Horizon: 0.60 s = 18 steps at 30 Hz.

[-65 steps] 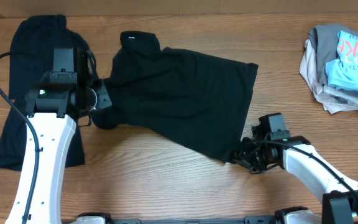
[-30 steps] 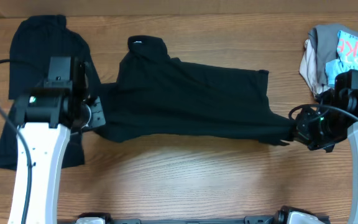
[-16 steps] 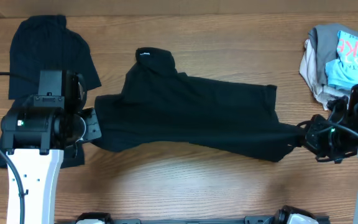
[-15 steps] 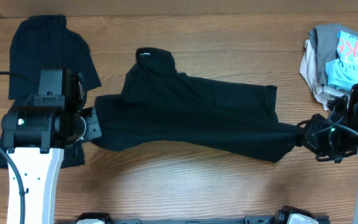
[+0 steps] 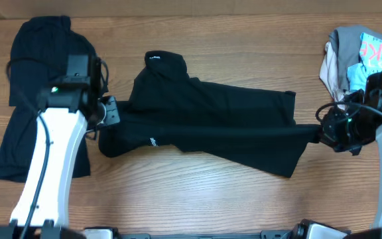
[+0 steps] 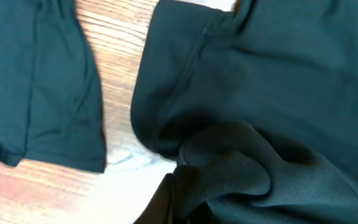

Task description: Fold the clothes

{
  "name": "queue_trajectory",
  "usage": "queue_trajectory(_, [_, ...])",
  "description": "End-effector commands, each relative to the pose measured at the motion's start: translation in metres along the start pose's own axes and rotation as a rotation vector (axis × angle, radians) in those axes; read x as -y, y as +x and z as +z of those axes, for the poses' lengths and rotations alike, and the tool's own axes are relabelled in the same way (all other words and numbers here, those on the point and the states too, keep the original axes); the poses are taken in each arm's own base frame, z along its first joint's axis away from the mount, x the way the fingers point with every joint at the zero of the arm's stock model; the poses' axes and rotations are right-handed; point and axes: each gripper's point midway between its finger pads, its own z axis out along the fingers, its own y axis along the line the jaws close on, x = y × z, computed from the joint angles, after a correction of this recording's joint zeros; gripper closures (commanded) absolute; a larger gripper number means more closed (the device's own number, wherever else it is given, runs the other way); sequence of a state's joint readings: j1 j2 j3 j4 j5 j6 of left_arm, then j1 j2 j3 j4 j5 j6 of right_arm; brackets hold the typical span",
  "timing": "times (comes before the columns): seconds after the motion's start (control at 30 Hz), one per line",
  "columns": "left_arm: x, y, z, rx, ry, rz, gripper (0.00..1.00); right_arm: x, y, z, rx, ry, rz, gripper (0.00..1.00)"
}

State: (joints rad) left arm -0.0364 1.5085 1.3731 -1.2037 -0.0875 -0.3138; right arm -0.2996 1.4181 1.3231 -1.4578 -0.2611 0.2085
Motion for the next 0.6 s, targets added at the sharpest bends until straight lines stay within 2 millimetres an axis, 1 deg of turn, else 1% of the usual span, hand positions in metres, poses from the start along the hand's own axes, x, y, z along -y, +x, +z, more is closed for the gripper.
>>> queue_trajectory(0.0, [-0.003,-0.008,0.021,-0.017,-0.028,0.002,0.96,0.000,-0.017,0.005,0.015,0.014,-0.006,0.96])
queue_trajectory(0.1, [0.006,-0.018,0.039,-0.024,-0.007,0.004,0.96,-0.002,-0.025,0.016,0.002,0.017,-0.014,0.96])
queue_trajectory(0.23, [0.012,-0.027,0.061,-0.031,-0.004,0.005,0.96,-0.008,-0.035,0.033,-0.013,0.020,-0.037,0.96])
queue_trajectory(0.27, [0.013,-0.029,0.064,-0.030,-0.002,0.005,0.96,-0.010,-0.037,0.037,-0.017,0.021,-0.040,0.96])
queue_trajectory(0.3, [0.017,-0.035,0.074,-0.022,0.006,0.004,0.96,-0.012,-0.040,0.045,-0.028,0.023,-0.045,0.96])
queue_trajectory(0.43, [0.028,-0.047,0.086,0.005,0.047,0.012,0.96,-0.014,-0.041,0.063,-0.071,0.036,-0.051,0.96])
queue_trajectory(0.57, [0.036,-0.059,0.091,0.044,0.079,0.011,0.96,-0.008,-0.041,0.084,-0.105,0.049,-0.031,0.96])
